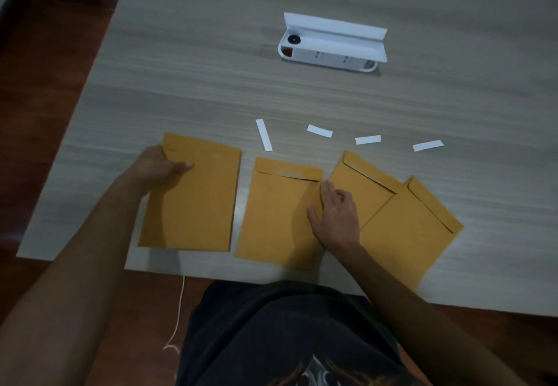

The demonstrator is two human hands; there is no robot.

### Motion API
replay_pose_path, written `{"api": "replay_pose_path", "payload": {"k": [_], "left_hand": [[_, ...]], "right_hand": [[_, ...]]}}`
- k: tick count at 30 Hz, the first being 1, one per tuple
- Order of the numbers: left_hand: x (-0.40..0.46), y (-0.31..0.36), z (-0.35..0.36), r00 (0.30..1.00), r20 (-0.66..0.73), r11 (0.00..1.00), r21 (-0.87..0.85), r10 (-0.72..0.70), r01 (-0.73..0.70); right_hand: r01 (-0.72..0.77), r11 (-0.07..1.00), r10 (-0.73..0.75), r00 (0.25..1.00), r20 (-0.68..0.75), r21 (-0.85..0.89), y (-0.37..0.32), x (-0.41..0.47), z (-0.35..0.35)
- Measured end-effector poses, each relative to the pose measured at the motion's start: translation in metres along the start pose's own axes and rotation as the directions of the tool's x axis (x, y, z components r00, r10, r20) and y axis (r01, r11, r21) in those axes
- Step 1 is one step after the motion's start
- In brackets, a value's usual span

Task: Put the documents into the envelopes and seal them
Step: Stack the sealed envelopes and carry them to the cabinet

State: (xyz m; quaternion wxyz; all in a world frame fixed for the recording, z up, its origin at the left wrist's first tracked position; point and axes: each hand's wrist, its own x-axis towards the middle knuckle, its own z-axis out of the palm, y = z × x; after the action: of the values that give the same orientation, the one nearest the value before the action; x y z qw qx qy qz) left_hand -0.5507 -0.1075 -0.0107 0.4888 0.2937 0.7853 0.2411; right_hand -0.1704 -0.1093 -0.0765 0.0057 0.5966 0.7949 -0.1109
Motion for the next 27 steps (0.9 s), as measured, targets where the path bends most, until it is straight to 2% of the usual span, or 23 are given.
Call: {"api": "replay_pose_path", "payload": {"k": [6, 9, 12, 15, 17, 19, 22, 27], "left_hand": [[0.002, 0.048, 0.036, 0.988, 0.138, 0.976, -0.214, 0.066, -0.035], [-0.006, 0.058, 0.075, 0.98, 0.184, 0.976, -0.213, 0.075, -0.035], [-0.006, 0.049, 0.108, 0.984, 0.154, 0.994, -0.079, 0.086, -0.074], [-0.001, 0.037, 0.132, 0.993, 0.084, 0.959, 0.261, 0.088, -0.107], [-0.008, 0.031, 0.144, 0.995, 0.011, 0.874, 0.477, 0.101, -0.093], [-0.02, 0.029, 0.151, 0.99, -0.068, 0.827, 0.558, 0.127, -0.068], [-0.026, 0.023, 0.157, 0.989, -0.073, 0.828, 0.557, 0.132, -0.07], [-0.022, 0.02, 0.158, 0.996, -0.059, 0.905, 0.424, 0.067, -0.036]], "right_hand": [[-0.061, 0.994, 0.062, 0.998, -0.01, 0.092, 0.02, -0.001, -0.003], [-0.093, 0.976, 0.11, 0.991, -0.078, 0.199, 0.02, 0.001, -0.007], [-0.101, 0.925, 0.174, 0.97, -0.171, 0.367, 0.014, 0.004, -0.01], [-0.05, 0.92, 0.148, 0.963, -0.225, 0.388, 0.007, 0.009, -0.011], [-0.04, 0.925, 0.117, 0.976, -0.185, 0.377, 0.003, 0.012, -0.009], [-0.092, 0.912, 0.138, 0.986, -0.089, 0.401, -0.004, 0.015, -0.008], [-0.239, 0.83, 0.245, 0.968, 0.056, 0.504, -0.016, 0.019, -0.007], [-0.447, 0.654, 0.422, 0.885, 0.197, 0.61, -0.031, 0.031, -0.001]]}}
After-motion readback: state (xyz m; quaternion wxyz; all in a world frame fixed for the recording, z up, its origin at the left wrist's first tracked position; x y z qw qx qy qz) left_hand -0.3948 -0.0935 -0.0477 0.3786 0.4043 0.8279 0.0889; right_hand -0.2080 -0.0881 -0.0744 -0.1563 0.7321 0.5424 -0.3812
